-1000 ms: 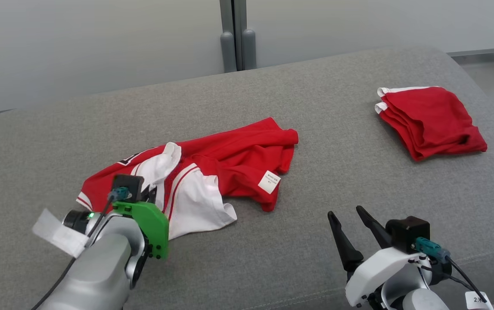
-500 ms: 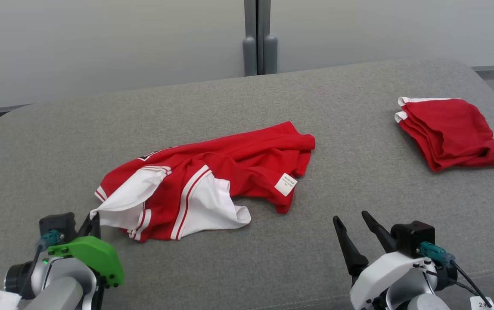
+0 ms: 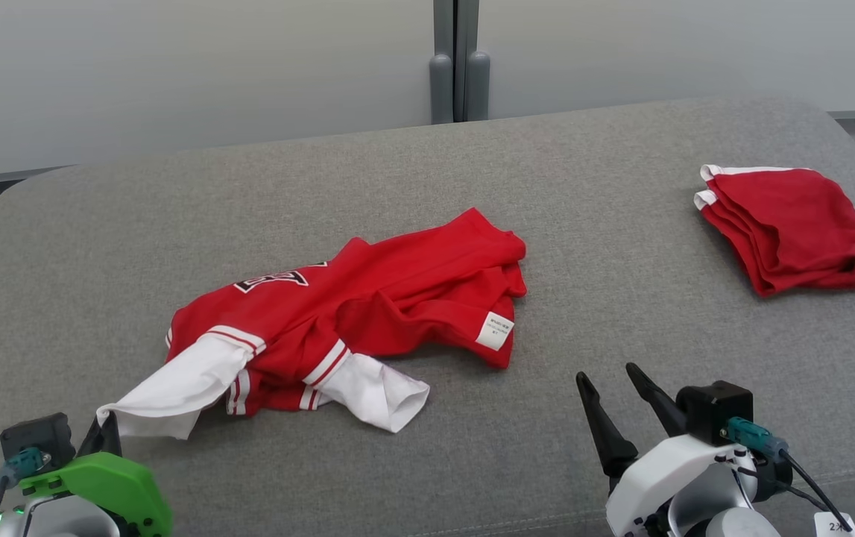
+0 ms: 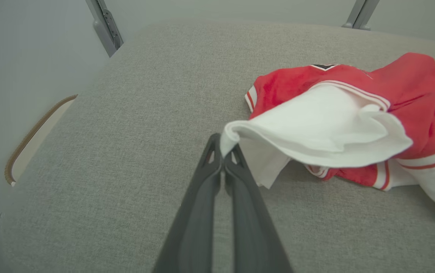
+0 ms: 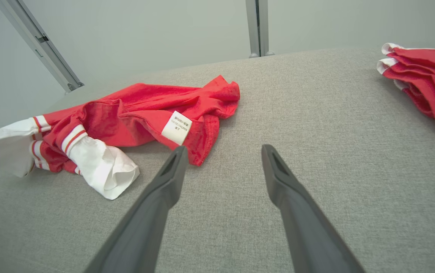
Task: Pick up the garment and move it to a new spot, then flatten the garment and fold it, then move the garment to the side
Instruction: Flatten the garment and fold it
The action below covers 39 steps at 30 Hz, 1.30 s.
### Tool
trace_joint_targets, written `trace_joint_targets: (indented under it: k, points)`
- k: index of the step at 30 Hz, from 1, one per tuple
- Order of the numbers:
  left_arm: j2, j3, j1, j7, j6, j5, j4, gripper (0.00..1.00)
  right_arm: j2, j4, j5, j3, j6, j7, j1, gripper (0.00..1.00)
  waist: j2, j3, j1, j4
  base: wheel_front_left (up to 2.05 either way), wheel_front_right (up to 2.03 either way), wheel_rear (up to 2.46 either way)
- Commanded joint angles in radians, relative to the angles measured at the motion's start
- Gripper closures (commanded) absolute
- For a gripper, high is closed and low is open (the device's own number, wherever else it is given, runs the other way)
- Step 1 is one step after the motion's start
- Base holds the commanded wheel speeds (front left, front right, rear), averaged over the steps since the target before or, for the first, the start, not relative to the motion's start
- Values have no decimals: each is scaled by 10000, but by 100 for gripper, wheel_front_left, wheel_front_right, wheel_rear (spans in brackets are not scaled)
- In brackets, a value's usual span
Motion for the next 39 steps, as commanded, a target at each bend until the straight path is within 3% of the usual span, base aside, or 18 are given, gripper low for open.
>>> trace_joint_targets:
  k: [1, 8, 9, 10, 19, 25, 32, 39]
  points:
    - [207, 68, 154, 37, 141, -73, -110, 100, -29, -35, -6, 14, -8, 19, 35, 0, 0, 29, 0, -21, 0, 0, 0]
    - [321, -56, -133, 431, 413, 47, 55, 100, -28, -22, 31, 11, -8, -10, -112, 0, 0, 169, 0, -80, 0, 0, 0]
    - [258, -105, -171, 519, 437, 59, 139, 58, -28, -14, 43, 21, -8, -17, -132, 0, 0, 183, 0, -94, 0, 0, 0]
    - [170, -151, -166, 648, 445, -11, 216, 0, -28, -5, 52, 22, -8, -26, -134, 0, 0, 195, 0, -104, 0, 0, 0]
    - [-188, 71, -233, 407, 448, -266, 855, 0, -28, 56, -9, -82, -8, -63, -184, 0, 0, 263, 0, -100, 0, 0, 0]
    - [-518, 673, -292, -488, -105, -584, 1008, 0, -26, 66, -74, -197, -8, 53, -75, 0, 0, 232, 0, 155, 0, 0, 0]
    - [-679, 1003, -420, -728, -762, -744, 940, 0, -28, 90, -115, -230, -8, 169, 20, 0, 0, 61, 0, 560, 0, 0, 0]
    - [-339, 950, -248, -564, -524, -649, 708, 0, -28, 115, -106, -255, -8, 242, 111, 0, 0, -183, 0, 958, 0, 0, 0]
